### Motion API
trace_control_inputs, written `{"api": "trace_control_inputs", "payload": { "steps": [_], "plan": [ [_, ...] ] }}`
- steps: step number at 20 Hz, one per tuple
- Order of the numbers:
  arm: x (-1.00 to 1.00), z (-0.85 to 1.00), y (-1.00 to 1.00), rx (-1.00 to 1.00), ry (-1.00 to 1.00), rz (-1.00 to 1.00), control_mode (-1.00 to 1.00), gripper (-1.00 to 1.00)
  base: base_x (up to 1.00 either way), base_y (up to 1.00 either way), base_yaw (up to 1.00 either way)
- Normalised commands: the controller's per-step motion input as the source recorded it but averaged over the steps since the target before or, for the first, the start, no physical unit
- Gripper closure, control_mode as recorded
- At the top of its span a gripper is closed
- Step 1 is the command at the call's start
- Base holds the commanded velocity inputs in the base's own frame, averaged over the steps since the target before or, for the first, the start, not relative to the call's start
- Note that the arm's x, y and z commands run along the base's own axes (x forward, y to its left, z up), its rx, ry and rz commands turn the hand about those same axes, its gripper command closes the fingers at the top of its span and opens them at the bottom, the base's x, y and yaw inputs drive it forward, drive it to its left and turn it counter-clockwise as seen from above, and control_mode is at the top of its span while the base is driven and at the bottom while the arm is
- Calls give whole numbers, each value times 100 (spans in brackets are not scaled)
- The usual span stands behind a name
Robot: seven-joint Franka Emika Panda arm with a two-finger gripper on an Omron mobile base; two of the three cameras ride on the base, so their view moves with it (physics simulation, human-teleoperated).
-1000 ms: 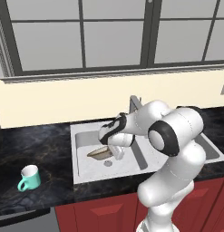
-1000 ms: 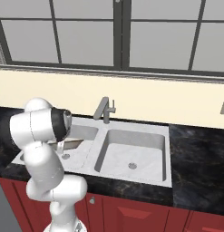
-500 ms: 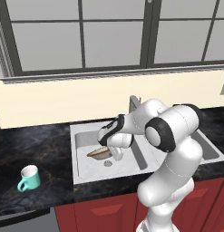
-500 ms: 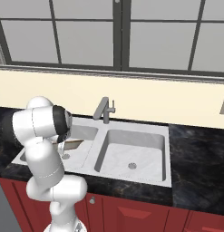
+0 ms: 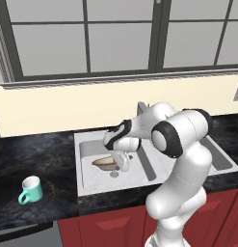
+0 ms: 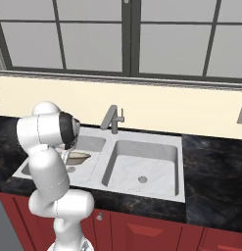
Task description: Place the bowl in the left basin and the mug in the right basin of the sink.
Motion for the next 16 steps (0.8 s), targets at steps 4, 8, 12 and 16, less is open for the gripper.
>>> {"api": "trace_control_inputs", "payload": {
  "steps": [4,8,12,16],
  "plan": [
    [0,-13,26,0,20,0,-100,100,0,0,0],
    [0,-13,30,0,17,0,-100,100,0,0,0],
    [0,-18,33,0,12,0,-100,-100,0,0,0],
    [0,-12,21,0,4,0,-100,-100,0,0,0]
  ]
}}
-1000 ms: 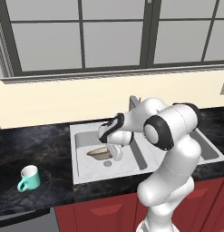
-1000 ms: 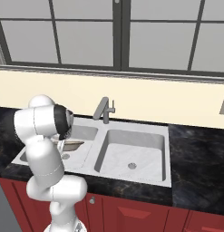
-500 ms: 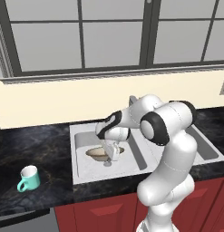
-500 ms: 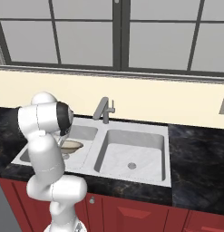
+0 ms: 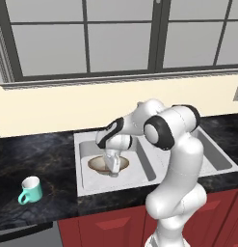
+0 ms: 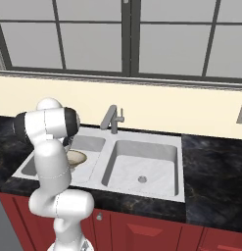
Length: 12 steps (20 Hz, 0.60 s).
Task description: Place the bowl in the left basin and the mug in the right basin of the sink.
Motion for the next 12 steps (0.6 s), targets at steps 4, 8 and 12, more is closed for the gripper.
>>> {"api": "trace_control_inputs", "payload": {
  "steps": [4,8,12],
  "plan": [
    [0,-7,12,0,1,0,-100,-100,0,0,0],
    [0,-10,5,0,1,0,-100,-100,0,0,0],
    [0,2,4,-1,0,0,-100,-100,0,0,0]
  ]
}}
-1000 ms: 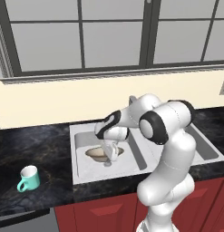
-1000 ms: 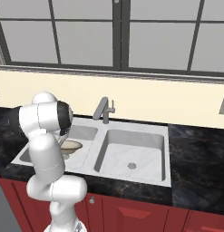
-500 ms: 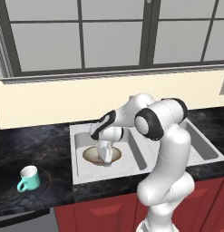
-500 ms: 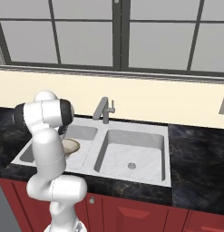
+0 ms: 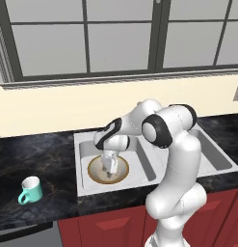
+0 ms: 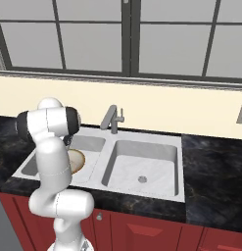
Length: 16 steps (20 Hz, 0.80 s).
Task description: Place the bowl in the left basin and the mug in the right basin of the sink.
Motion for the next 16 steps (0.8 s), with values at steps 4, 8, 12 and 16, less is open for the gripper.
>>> {"api": "trace_control_inputs", "payload": {
  "steps": [4,8,12,16],
  "plan": [
    [-13,38,18,-8,-1,0,-100,-100,0,0,0],
    [-27,78,9,0,-5,2,-100,-100,0,0,0],
    [-51,67,16,0,-13,14,-100,-100,0,0,0],
    [-60,60,25,-3,-15,13,-100,-100,0,0,0]
  ]
}}
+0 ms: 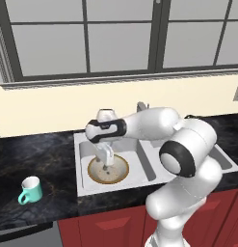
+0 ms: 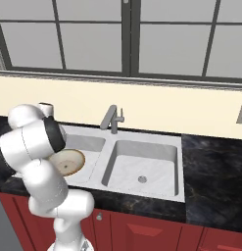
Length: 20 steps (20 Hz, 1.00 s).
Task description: Place the bowl in the left basin and the mug in the right basin of the sink.
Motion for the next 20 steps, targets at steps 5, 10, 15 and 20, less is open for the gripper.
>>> {"api": "trace_control_inputs", "payload": {
  "steps": [5,10,15,20],
  "plan": [
    [-47,45,11,0,-12,0,-100,-100,0,0,0],
    [-35,28,11,8,-8,26,-100,-100,0,0,0],
    [-19,24,5,14,-4,24,-100,-100,0,0,0],
    [-3,17,44,-1,-1,25,-100,-100,0,0,0]
  ]
}}
